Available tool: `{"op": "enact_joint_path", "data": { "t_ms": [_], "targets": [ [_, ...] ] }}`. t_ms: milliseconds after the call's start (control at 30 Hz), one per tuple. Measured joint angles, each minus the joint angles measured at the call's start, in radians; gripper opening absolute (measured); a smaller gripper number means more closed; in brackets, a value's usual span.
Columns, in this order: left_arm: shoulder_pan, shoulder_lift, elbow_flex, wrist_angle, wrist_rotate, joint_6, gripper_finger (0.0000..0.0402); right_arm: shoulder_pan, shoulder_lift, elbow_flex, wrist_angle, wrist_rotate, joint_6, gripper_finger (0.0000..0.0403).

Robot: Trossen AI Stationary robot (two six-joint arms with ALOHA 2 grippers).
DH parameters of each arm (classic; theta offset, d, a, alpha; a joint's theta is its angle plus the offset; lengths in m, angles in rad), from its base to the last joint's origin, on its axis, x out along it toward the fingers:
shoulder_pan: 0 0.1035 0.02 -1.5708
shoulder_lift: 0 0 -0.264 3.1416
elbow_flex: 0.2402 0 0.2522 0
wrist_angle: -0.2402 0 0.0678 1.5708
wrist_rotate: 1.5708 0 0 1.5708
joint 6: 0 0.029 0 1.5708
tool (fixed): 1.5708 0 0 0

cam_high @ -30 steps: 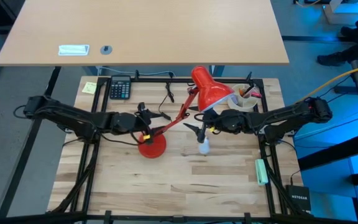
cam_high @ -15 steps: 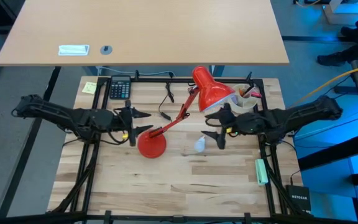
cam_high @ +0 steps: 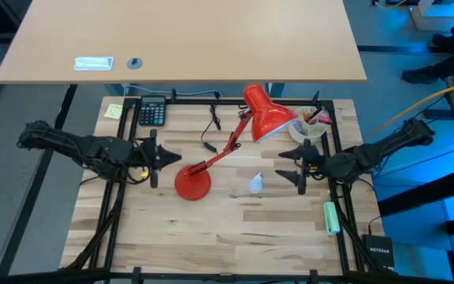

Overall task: Screw lightbulb
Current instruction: Return to home Position

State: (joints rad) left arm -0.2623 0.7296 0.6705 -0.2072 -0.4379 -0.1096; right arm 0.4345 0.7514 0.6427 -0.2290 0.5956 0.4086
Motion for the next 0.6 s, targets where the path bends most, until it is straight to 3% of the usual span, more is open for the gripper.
{"op": "enact_joint_path", "data": {
  "t_ms": [133,300,433,600],
  "targets": [
    [0.0,-0.046,-0.12,0.151,0.059,0.009,0.0012,-0.003,-0.081,-0.209,0.322,-0.034,-0.048,0.0262],
    [0.0,-0.144,-0.275,0.24,0.056,-0.053,0.0003,-0.002,-0.14,-0.403,0.644,-0.064,-0.107,0.0152],
    [0.0,-0.209,-0.315,0.207,0.04,-0.052,0.0006,-0.002,-0.183,-0.458,0.67,-0.064,-0.085,0.0081],
    [0.001,-0.226,-0.317,0.193,0.039,-0.103,0.0014,-0.002,-0.185,-0.463,0.653,-0.07,-0.068,0.0037]
  ]
}}
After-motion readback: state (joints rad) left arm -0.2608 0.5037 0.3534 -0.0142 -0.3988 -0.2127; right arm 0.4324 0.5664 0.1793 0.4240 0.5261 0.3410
